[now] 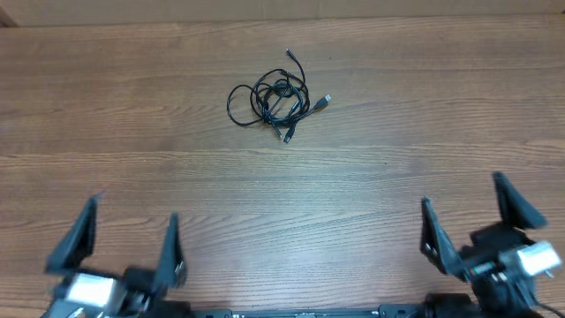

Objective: Untangle cables
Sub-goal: 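Raise both arms and move the left gripper over the cable bundle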

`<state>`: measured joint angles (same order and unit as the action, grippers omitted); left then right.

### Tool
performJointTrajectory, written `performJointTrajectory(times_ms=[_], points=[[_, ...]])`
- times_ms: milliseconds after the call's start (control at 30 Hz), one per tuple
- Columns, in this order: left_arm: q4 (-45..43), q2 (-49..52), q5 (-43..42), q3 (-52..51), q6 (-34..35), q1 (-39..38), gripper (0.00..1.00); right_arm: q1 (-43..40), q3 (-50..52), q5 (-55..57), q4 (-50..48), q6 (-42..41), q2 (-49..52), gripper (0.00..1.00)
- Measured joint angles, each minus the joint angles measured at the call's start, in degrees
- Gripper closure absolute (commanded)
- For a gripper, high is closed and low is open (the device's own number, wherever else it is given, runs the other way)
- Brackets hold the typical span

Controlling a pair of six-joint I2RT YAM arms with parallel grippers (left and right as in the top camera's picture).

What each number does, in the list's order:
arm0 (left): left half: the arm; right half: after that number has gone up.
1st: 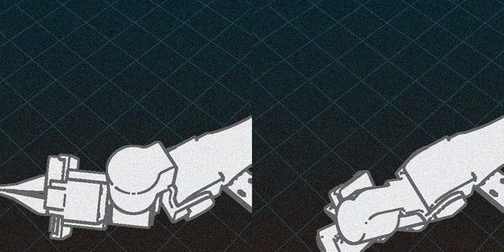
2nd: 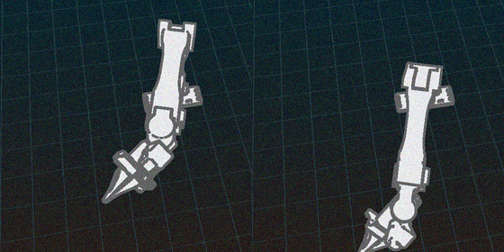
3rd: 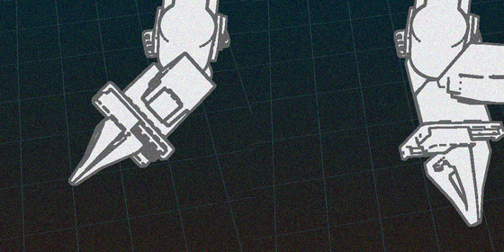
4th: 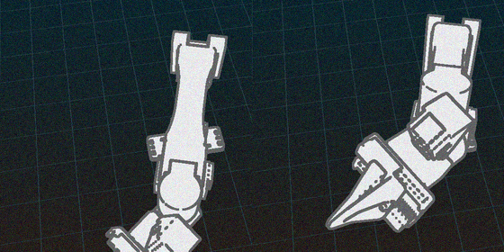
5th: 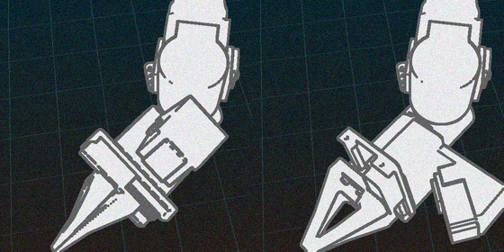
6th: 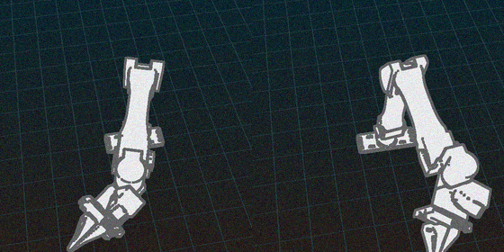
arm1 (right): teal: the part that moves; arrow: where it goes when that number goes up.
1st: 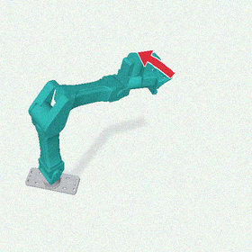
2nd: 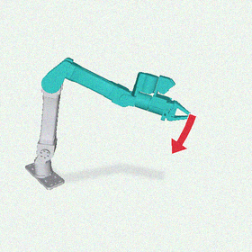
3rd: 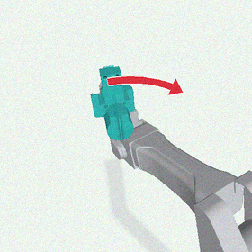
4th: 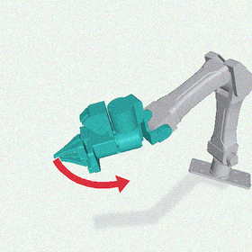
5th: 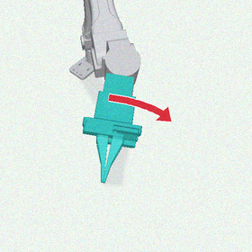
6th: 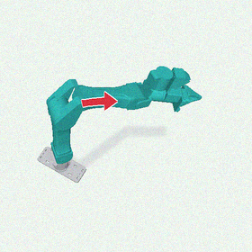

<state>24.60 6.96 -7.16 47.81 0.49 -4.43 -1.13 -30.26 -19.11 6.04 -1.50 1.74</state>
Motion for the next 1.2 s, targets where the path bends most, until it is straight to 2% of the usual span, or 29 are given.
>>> performJointTrajectory(times_ms=[200, 433, 633, 833, 867, 933, 1200], points=[[17.0, 15.1, -4.2, 24.9, -1.8, 0.0, 0.0, 0.0, -12.2, -0.2, 8.1, 0.1, 7.0, 0.0], [34.0, 37.0, -9.1, 44.3, -3.3, 0.0, 0.0, 0.0, -25.9, -1.2, 22.8, 0.0, 22.8, 0.0], [46.0, 56.5, -16.9, 52.1, -3.7, 0.0, 0.0, 0.0, -34.9, -5.1, 35.2, 0.1, 38.2, 0.0], [53.1, 70.8, -25.3, 52.2, -3.6, 0.0, 0.01, 0.0, -35.5, -10.0, 39.2, 0.0, 51.8, 0.0], [54.3, 72.8, -26.3, 52.3, -3.5, 0.0, 0.15, 0.0, -35.5, -10.6, 39.2, 0.0, 53.6, 0.0], [55.5, 76.4, -27.7, 52.3, -3.2, 0.0, 0.96, 0.0, -35.5, -11.5, 39.7, 0.0, 57.6, 0.0], [57.1, 91.0, -30.4, 52.4, -3.0, 0.0, 0.96, 0.0, -35.5, -12.9, 40.1, 0.0, 73.9, 0.0]])
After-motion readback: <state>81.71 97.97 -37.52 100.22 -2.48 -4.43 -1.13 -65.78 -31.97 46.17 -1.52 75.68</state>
